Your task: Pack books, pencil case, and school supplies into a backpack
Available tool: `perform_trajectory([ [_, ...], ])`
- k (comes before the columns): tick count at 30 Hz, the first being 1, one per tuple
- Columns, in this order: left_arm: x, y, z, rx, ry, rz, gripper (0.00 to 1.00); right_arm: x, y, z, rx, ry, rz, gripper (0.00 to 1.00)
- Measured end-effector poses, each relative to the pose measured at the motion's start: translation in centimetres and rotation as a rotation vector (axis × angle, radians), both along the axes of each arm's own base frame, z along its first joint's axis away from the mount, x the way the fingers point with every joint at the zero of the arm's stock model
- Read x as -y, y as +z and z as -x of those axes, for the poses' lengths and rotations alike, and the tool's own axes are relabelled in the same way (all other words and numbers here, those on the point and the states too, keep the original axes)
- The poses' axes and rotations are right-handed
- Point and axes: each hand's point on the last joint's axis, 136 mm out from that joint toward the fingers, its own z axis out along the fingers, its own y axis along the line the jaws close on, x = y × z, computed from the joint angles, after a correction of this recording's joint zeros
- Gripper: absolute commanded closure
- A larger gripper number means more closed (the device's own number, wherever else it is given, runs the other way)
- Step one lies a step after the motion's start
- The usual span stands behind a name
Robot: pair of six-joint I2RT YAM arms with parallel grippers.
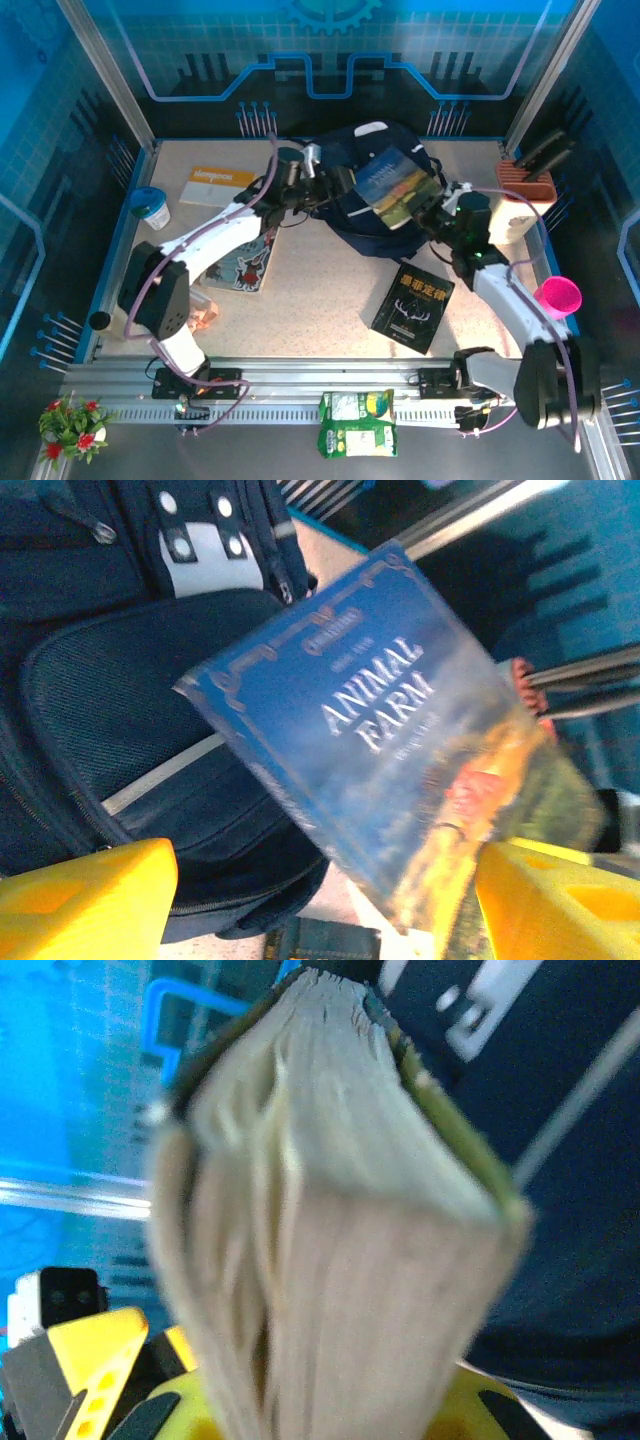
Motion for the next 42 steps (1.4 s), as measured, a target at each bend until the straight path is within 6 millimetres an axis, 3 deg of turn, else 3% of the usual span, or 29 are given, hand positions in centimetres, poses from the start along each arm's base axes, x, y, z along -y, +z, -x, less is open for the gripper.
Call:
perform_trajectory([
  [5, 4.1, -3.6, 0.1, 0.031, -0.181, -0.216, 0.18, 5.0, -0.7, 4.2, -0.063, -0.108, 0.166, 0.92],
  [8, 6.7, -4.7, 0.2, 0.083, -0.281, -0.318, 0.21, 7.4, -1.7, 6.5, -0.125, -0.162, 0.231, 0.92],
  [11, 8.8, -5.6, 0.1, 0.144, -0.373, -0.402, 0.25, 9.0, -3.2, 8.4, -0.209, -0.195, 0.273, 0.92],
  [15, 10.6, -7.0, -0.9, 0.208, -0.449, -0.516, 0.27, 9.5, -4.3, 9.7, -0.278, -0.188, 0.299, 0.93],
  [19, 11.1, -9.6, -1.9, 0.226, -0.495, -0.632, 0.29, 9.5, -4.0, 9.7, -0.289, -0.176, 0.307, 0.93],
  [25, 10.1, -13.8, -2.1, 0.206, -0.549, -0.777, 0.32, 9.5, -4.1, 9.4, -0.306, -0.168, 0.307, 0.93],
  [32, 9.8, -16.3, -2.5, 0.22, -0.576, -0.887, 0.42, 9.5, -3.9, 9.3, -0.307, -0.165, 0.306, 0.93],
  [42, 10.2, -16.8, -3.2, 0.287, -0.545, -1.044, 0.89, 9.3, -3.7, 9.4, -0.298, -0.155, 0.297, 0.91],
])
